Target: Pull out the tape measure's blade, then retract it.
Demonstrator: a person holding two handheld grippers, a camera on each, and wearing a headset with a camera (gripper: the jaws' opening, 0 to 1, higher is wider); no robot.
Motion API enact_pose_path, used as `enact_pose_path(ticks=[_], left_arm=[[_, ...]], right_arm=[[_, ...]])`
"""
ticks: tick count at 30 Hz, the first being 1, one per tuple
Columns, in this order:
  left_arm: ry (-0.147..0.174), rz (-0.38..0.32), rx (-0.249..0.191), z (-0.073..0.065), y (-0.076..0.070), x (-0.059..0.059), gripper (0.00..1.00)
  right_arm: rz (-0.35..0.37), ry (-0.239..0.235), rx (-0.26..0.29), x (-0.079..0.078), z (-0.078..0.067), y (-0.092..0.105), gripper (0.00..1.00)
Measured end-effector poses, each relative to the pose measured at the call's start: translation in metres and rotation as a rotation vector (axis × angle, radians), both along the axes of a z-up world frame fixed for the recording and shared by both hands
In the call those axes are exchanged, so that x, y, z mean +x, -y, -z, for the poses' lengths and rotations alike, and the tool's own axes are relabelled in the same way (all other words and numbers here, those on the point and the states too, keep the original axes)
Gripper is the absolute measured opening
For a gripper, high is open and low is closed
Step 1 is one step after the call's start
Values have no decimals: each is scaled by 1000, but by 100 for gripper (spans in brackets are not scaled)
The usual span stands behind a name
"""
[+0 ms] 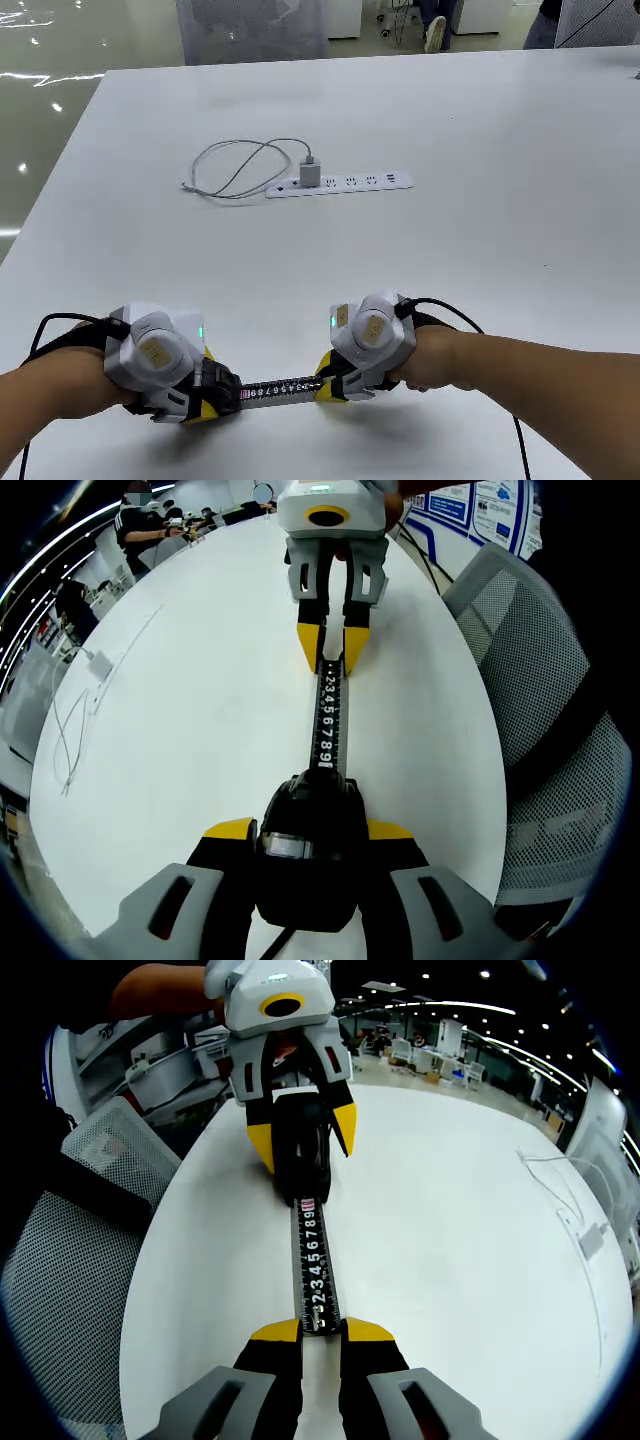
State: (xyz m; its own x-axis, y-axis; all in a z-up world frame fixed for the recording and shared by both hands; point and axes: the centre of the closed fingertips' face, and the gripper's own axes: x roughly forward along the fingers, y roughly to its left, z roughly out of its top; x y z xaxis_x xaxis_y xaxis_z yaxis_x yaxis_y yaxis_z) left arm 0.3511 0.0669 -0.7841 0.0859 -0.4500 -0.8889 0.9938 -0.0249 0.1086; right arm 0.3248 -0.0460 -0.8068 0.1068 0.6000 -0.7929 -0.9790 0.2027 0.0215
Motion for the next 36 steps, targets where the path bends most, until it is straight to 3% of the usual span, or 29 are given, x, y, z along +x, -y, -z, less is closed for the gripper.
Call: enact_pose_path(ticks=[36], left_arm=[[-3, 4, 7, 1, 0, 0, 35]], right_arm=[[7, -8, -13, -3, -2, 20, 9]])
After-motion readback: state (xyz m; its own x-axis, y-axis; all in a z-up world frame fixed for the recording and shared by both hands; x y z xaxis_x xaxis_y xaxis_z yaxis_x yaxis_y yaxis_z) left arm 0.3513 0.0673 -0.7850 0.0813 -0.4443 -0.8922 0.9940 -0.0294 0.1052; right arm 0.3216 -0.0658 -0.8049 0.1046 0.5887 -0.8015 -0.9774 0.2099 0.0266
